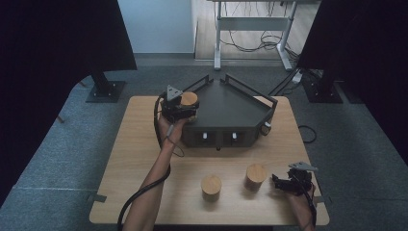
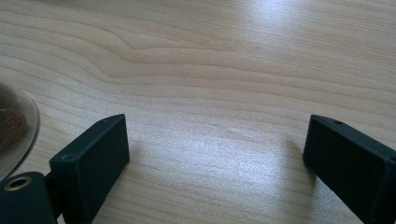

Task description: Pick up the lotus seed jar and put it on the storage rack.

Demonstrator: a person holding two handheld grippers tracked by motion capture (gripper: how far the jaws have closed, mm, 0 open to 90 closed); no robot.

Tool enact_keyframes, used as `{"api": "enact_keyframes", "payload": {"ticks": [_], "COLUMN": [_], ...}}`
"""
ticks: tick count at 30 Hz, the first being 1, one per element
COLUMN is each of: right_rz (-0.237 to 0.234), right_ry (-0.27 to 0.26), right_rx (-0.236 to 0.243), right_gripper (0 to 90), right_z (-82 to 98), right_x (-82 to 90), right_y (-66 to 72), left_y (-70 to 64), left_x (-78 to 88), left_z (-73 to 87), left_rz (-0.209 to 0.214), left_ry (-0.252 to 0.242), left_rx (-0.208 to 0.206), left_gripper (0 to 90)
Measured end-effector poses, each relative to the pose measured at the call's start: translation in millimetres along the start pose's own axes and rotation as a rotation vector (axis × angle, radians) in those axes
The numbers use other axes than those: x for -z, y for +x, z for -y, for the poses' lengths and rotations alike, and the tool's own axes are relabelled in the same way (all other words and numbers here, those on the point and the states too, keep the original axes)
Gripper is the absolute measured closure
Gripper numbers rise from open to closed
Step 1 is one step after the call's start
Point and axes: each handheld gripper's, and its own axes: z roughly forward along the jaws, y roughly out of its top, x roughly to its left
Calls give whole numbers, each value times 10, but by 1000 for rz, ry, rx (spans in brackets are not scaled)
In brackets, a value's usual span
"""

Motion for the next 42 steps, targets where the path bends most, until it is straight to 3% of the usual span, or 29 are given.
{"api": "enact_keyframes", "payload": {"ticks": [17, 42], "right_rz": [-1, -1], "right_ry": [0, 0], "right_rx": [1, 3], "right_gripper": [64, 63], "right_z": [0, 0], "right_x": [0, 0], "right_y": [0, 2], "left_y": [-55, -44], "left_x": [-139, -158], "left_z": [74, 135], "left_rz": [10, 24], "left_ry": [23, 27], "left_rx": [-10, -3], "left_gripper": [249, 241]}}
